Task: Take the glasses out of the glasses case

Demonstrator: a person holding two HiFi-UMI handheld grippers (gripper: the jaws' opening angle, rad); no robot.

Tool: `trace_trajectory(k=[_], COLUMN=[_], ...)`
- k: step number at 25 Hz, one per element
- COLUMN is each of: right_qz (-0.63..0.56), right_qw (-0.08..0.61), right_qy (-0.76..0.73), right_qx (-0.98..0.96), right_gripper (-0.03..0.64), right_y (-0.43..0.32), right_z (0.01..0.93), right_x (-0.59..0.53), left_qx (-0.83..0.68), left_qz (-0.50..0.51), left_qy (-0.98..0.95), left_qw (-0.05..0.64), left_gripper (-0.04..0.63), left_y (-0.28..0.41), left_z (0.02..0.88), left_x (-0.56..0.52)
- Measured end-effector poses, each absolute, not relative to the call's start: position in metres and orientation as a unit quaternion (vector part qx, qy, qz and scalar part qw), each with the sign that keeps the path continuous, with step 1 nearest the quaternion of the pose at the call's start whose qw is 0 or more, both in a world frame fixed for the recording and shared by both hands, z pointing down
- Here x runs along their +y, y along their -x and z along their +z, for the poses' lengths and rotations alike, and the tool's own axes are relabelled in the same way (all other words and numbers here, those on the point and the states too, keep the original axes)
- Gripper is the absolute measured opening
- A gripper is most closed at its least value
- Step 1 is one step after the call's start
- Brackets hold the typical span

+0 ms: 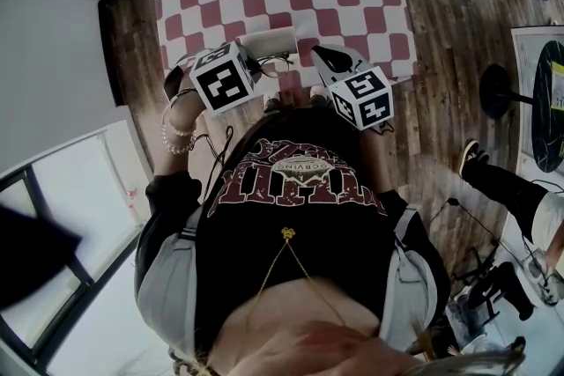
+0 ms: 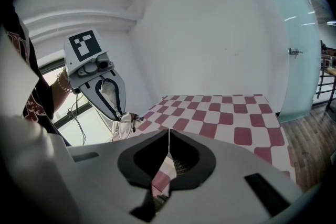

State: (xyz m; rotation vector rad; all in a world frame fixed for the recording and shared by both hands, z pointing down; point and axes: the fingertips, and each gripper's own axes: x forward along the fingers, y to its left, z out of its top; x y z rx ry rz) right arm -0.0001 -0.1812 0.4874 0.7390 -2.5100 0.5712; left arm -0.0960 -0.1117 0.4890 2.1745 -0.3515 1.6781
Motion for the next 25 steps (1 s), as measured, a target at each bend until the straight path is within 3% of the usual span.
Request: trace_trajectory(k=[25], right_qz=[0.216], right_qw=[0.228], right_qy=[-0.268], right_qx=[-0.911], right_gripper=[0.021], right_y=[0.0023], right_z=[0.4896], right_x=[-0.1798], left_qx=[-0.12], left_qz=[0.6], left_qy=[-0.767], left_qw=[0.193], left_gripper=[0.028], left_y=[0.0964], left_z=[0.4932], left_x=[-0.1109])
